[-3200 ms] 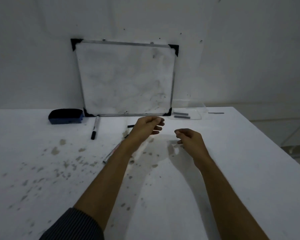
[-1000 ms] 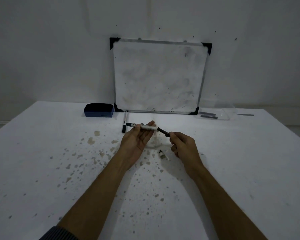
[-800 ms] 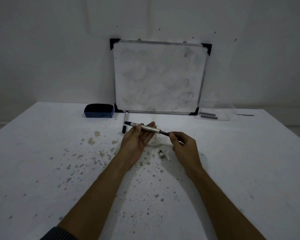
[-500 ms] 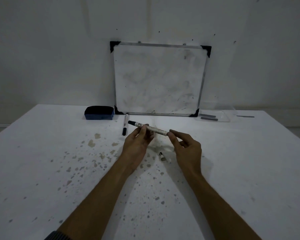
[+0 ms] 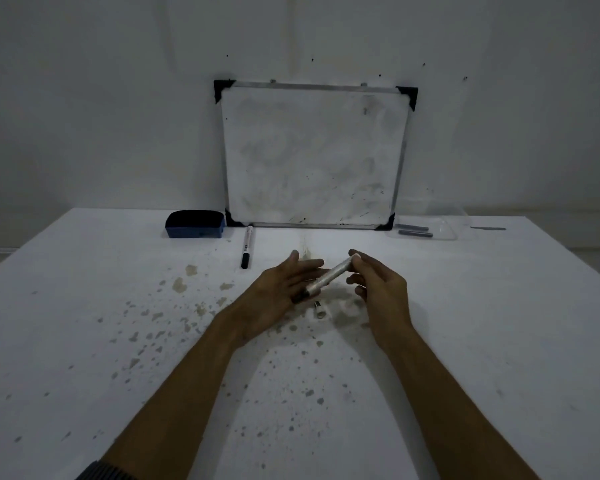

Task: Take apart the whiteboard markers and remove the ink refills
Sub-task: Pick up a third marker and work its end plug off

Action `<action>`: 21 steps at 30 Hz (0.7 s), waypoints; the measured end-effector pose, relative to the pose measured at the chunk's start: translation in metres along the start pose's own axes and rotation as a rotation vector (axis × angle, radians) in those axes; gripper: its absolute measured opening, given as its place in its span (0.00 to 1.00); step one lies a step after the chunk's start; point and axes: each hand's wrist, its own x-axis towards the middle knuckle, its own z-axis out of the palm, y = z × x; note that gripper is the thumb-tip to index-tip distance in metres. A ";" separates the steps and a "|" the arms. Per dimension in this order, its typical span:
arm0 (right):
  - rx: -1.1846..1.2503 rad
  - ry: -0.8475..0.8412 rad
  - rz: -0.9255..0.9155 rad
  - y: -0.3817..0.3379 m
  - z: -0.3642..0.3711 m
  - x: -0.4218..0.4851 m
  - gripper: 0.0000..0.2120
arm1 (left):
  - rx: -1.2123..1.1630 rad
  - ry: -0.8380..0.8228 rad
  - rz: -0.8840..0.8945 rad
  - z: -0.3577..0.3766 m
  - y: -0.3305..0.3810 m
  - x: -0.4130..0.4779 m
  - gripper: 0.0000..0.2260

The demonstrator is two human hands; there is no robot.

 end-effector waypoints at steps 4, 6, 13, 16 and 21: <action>-0.297 -0.119 -0.136 0.003 0.006 -0.007 0.14 | 0.234 0.084 -0.018 0.007 0.000 -0.003 0.26; -0.422 -0.155 -0.184 0.007 0.011 -0.010 0.16 | 0.350 0.142 0.042 0.007 -0.001 -0.005 0.22; -1.087 -0.411 -0.274 0.016 0.000 -0.014 0.23 | 0.267 0.350 0.116 -0.010 0.002 -0.008 0.09; -1.144 -0.503 -0.335 0.016 -0.003 -0.010 0.12 | 0.168 0.397 0.137 -0.010 -0.001 -0.003 0.07; -0.637 -0.253 -0.225 0.009 0.002 -0.008 0.12 | 0.273 0.265 0.099 -0.013 -0.001 -0.005 0.07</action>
